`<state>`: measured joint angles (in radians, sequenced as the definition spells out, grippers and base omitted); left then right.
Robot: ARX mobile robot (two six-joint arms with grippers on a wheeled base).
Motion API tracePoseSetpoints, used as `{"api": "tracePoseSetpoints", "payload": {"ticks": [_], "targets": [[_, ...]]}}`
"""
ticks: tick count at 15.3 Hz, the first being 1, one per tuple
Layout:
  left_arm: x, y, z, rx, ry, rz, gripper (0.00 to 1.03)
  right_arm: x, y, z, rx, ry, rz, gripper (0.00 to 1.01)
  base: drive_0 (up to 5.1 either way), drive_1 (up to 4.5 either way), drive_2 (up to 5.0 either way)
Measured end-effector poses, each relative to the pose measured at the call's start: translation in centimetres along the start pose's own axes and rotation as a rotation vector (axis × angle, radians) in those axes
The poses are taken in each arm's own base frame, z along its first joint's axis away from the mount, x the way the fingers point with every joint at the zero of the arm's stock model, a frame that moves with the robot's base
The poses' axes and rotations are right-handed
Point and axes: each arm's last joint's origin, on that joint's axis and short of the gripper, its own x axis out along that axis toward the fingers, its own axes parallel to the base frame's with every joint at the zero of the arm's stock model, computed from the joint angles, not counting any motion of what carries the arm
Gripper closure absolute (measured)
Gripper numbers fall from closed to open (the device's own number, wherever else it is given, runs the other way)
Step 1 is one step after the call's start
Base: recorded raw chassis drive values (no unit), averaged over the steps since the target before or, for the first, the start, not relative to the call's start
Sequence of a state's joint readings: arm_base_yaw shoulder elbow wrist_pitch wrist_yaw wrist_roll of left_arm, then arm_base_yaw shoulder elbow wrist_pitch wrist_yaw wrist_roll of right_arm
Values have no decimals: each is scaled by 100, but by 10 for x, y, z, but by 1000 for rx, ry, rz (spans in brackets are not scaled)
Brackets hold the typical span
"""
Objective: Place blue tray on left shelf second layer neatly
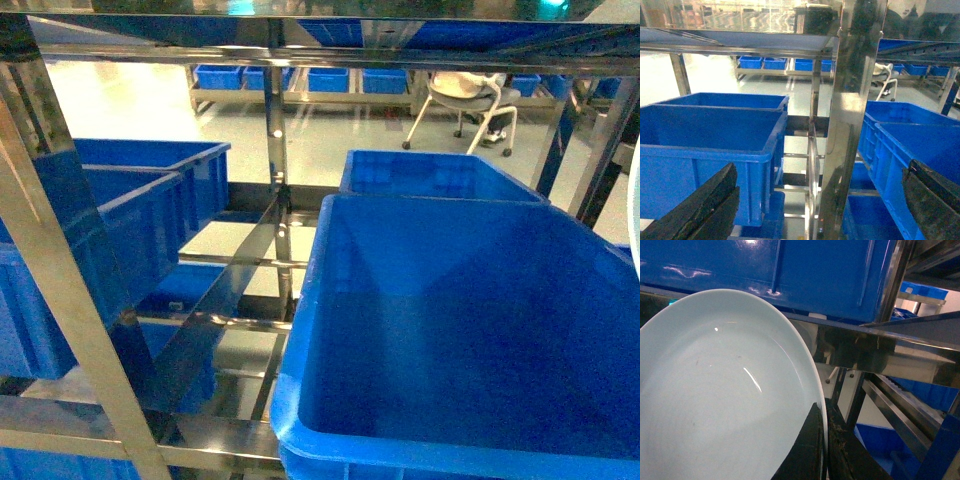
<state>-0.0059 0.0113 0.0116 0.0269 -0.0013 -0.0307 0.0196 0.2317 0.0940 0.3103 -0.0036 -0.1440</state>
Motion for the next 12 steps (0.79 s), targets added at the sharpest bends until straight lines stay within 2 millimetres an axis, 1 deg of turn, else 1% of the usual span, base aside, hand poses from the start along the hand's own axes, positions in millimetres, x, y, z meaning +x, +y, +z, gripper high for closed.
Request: {"api": "tracePoseSetpoints", "payload": {"ticks": [12], "targets": [[0,0,0,0,0,0,5,0,2,-1,2,8,27,99,0,0,0]]}}
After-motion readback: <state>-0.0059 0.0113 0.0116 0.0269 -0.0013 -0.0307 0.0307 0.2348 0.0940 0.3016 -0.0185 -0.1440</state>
